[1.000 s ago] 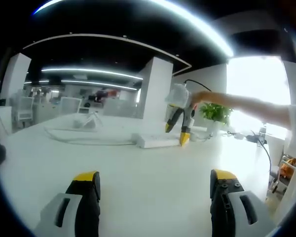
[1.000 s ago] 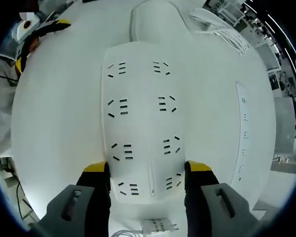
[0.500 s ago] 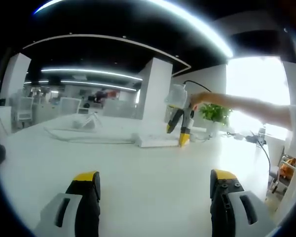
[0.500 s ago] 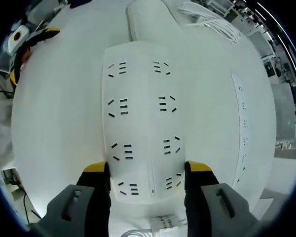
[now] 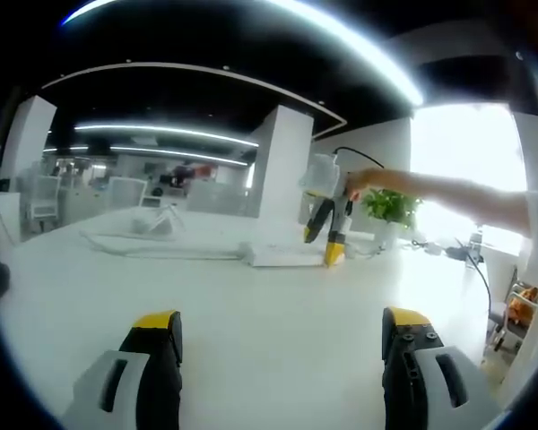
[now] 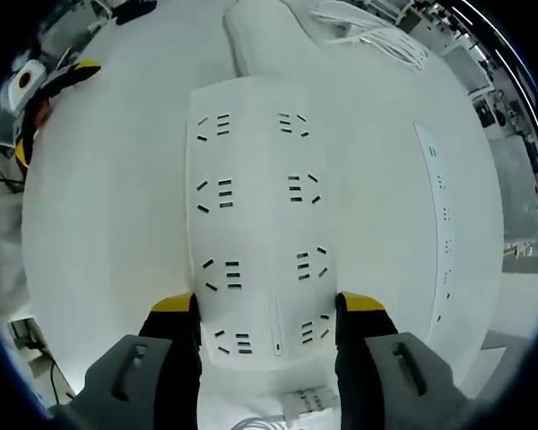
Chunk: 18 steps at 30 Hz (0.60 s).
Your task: Straighten the power strip on the desk, plug the charger into it
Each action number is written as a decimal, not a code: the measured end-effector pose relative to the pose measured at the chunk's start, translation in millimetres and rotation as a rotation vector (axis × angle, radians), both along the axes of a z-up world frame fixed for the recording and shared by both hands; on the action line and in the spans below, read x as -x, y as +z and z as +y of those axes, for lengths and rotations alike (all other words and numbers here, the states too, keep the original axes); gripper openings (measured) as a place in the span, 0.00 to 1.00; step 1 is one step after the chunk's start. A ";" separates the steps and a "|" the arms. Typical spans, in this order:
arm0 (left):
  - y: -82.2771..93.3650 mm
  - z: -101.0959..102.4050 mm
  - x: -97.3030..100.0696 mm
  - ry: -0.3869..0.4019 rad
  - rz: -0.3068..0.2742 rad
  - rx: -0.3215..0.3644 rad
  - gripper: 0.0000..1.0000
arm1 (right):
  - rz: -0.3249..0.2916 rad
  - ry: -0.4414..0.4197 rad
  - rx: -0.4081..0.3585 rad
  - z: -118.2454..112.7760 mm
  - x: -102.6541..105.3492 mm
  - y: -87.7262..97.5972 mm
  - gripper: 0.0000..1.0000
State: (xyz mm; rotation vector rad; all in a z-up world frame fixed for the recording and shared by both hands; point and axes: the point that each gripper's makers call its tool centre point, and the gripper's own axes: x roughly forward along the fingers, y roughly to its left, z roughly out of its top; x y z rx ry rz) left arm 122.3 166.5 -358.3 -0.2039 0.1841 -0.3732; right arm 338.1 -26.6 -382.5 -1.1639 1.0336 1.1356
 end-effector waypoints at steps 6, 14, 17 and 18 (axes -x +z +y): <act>-0.3 -0.2 -0.2 -0.001 0.000 -0.003 0.95 | -0.004 -0.018 -0.002 -0.1 0.2 -0.4 0.59; -0.2 -0.5 0.0 -0.002 -0.001 -0.004 0.95 | -0.009 -0.067 -0.013 0.4 -1.9 -0.7 0.59; 0.1 -1.0 0.2 -0.003 -0.003 -0.004 0.95 | -0.009 -0.063 -0.012 0.7 -2.1 -0.7 0.59; 0.3 -1.1 0.3 -0.003 -0.004 -0.003 0.95 | -0.009 -0.060 -0.013 0.6 -1.7 -0.8 0.59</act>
